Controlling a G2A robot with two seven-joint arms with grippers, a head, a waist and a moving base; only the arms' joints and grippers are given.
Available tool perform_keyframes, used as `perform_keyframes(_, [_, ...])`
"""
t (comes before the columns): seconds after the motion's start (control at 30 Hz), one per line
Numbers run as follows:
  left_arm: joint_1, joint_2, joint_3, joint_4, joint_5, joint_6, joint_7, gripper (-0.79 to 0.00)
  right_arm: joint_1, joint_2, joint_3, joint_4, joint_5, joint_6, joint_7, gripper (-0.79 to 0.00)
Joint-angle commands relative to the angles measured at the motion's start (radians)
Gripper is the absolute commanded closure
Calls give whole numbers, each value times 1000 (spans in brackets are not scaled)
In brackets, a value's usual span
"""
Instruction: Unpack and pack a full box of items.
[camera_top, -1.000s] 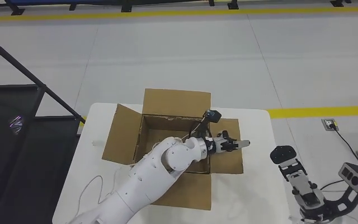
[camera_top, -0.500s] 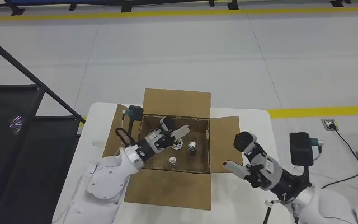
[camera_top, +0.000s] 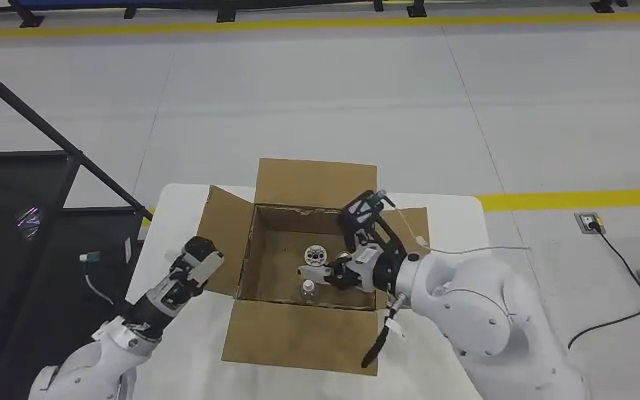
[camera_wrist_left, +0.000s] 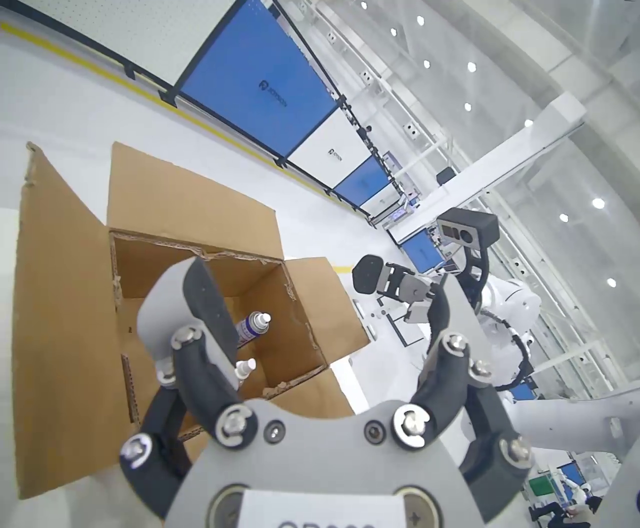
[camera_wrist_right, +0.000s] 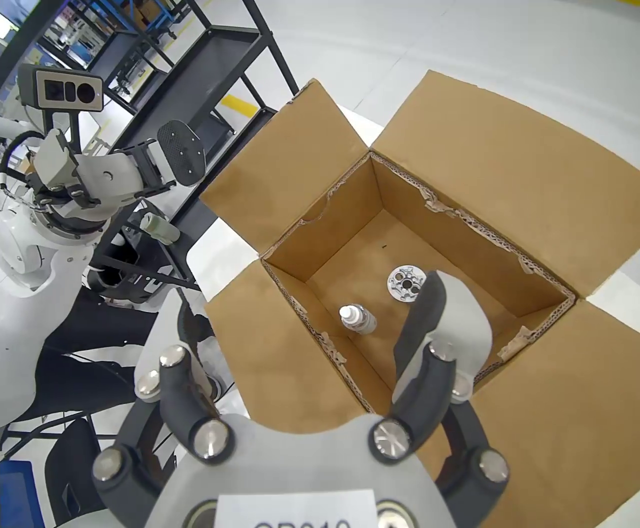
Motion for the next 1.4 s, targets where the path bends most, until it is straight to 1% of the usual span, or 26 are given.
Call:
perform_keyframes(0.0, [-1, 0, 1, 0, 0, 1, 1, -785, -1, 0, 1, 0, 0, -2, -1, -785])
perform_keyframes(0.3, [-1, 0, 1, 0, 0, 1, 1, -785, -3, 0, -10, 14, -16, -8, 2, -785])
perform_keyframes(0.37, [1, -1, 3, 5, -11, 12, 14, -785, 32, -4, -73, 65, -86, -22, 31, -785])
perform_keyframes(0.43, [1, 0, -1, 16, -43, 26, 21, -785, 104, -13, -161, 120, -207, -39, 87, -785])
perform_keyframes(0.5, [3, 3, -18, 30, -98, 27, 13, -785, 179, -25, -262, 181, -300, -116, 135, -785])
perform_keyframes(0.53, [6, 4, -32, 38, -132, 24, 6, -785, 207, -33, -288, 231, -315, -117, 145, -785])
perform_keyframes(0.6, [13, 8, -67, 54, -185, 15, -12, -785, 257, -49, -324, 317, -311, -104, 155, -785])
perform_keyframes(0.7, [31, 14, -113, 67, -232, 1, -36, -785, 316, -69, -361, 441, -283, -131, 159, -785])
perform_keyframes(0.83, [31, 14, -113, 67, -232, 1, -36, -785, 384, -99, -417, 590, -272, -120, 196, -785])
perform_keyframes(0.93, [31, 14, -113, 67, -232, 1, -36, -785, 422, -121, -448, 677, -254, -113, 207, -785])
perform_keyframes(1.03, [31, 14, -113, 67, -232, 1, -36, -785, 449, -140, -475, 738, -253, -101, 226, -785])
perform_keyframes(1.1, [31, 14, -113, 67, -232, 1, -36, -785, 463, -151, -490, 778, -267, -73, 231, -785])
perform_keyframes(1.33, [31, 14, -113, 67, -232, 1, -36, -785, 485, -182, -514, 899, -268, -47, 202, -785])
perform_keyframes(1.37, [31, 14, -113, 67, -232, 1, -36, -785, 487, -186, -517, 911, -271, -42, 200, -763])
